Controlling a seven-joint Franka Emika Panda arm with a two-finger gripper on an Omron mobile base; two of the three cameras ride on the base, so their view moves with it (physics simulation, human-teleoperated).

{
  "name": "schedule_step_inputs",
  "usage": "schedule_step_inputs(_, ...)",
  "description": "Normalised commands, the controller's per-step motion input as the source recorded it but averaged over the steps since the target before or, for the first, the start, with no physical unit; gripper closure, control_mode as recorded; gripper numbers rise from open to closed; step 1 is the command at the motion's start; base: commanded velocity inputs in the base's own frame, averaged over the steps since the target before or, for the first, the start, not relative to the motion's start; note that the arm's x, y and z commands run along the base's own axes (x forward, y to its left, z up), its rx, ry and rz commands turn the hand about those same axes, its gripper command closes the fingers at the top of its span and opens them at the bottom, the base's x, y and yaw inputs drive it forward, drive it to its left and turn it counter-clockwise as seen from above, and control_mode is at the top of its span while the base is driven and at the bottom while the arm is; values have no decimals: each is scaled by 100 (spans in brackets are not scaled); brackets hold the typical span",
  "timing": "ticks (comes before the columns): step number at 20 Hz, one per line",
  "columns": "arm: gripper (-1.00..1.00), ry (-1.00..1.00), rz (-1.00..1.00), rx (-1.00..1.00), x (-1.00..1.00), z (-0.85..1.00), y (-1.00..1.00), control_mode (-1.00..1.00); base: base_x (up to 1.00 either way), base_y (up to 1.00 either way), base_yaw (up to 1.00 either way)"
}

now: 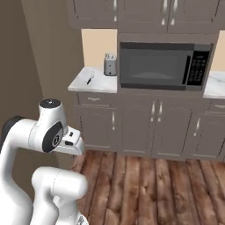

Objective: Take the fork and place it on the left side of the plate. Then take the spoon and place it on the right side of the plate. Make sure they're directly next to the plate.

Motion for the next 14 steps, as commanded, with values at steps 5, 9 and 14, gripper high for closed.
schedule_step_inputs(5,-100,0,0,0,0,0,0,100,99,15,6)
schedule_step_inputs(9,-100,0,0,0,0,0,0,100,93,14,5)
schedule_step_inputs(14,-100,0,0,0,0,0,0,100,84,15,3)
